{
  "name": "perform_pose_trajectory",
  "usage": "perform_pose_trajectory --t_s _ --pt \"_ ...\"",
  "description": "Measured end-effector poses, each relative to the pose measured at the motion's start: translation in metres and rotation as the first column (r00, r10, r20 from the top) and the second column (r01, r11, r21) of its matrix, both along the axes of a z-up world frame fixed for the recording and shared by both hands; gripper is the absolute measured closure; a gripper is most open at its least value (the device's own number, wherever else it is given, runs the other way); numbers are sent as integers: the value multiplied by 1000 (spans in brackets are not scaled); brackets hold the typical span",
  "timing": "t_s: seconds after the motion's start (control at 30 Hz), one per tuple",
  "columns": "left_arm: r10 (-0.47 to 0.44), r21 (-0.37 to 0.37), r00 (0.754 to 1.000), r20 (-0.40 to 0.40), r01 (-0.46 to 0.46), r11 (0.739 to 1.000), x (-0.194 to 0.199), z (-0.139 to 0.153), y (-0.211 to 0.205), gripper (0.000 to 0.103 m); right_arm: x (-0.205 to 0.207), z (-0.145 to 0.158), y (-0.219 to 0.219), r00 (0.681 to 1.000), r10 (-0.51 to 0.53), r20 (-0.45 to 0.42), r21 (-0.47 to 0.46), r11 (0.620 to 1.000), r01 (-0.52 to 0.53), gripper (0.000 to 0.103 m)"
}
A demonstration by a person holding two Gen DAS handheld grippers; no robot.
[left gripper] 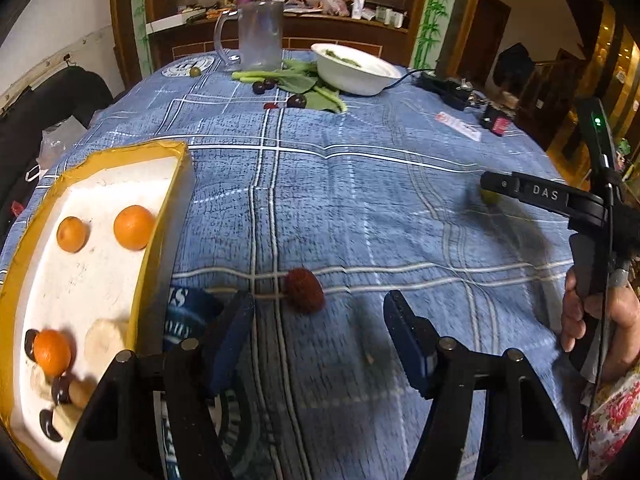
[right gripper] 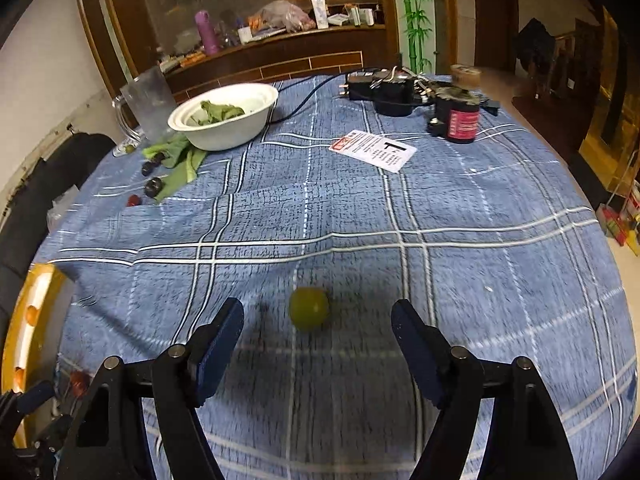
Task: Organize fruits
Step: 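Grasp a red date with the left tool while the right tool grasps a green lime, then carry date and lime over the tray and open both tools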
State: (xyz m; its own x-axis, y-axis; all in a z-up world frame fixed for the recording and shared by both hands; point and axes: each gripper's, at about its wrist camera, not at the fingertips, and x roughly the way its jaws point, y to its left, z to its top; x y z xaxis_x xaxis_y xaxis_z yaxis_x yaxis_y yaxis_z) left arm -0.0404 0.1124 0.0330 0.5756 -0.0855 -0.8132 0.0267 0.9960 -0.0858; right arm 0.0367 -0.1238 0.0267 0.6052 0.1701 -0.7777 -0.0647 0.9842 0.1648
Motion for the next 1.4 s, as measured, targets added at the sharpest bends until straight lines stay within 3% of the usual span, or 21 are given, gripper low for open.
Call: perform_pose_trajectory --t_s 0.2,0.27,0.33,0.43,0.8,1.03,1.23,1.4 --pt "2 48 999 -39 0 999 14 -20 -4 55 14 -15 7 1000 17 -15 -17 1000 -18 35" --pt "-2 84 1000 -25 4 996 14 -21 -8 71 14 -15 10 1000 26 -6 -45 999 -26 43" --pt "-2 79 1000 -15 3 997 14 -20 -8 80 13 -15 11 1000 27 2 -58 998 -27 66" --pt "3 51 1000 -5 -3 999 12 -18 -6 81 12 -14 7 999 33 0 -22 999 -33 79" --pt "24 -41 995 95 -20 999 -19 25 18 81 -8 12 -21 999 18 35 220 975 -25 79" --pt "81 -122 987 142 -64 990 -46 47 55 80 -37 42 -3 995 85 56 306 947 -98 79" --pt "193 -138 970 147 -173 975 -72 51 107 80 -62 64 49 976 208 59 390 895 -215 79" --pt "303 -105 946 113 -292 951 -89 38 147 80 -88 65 133 930 363 53 390 850 -354 78"
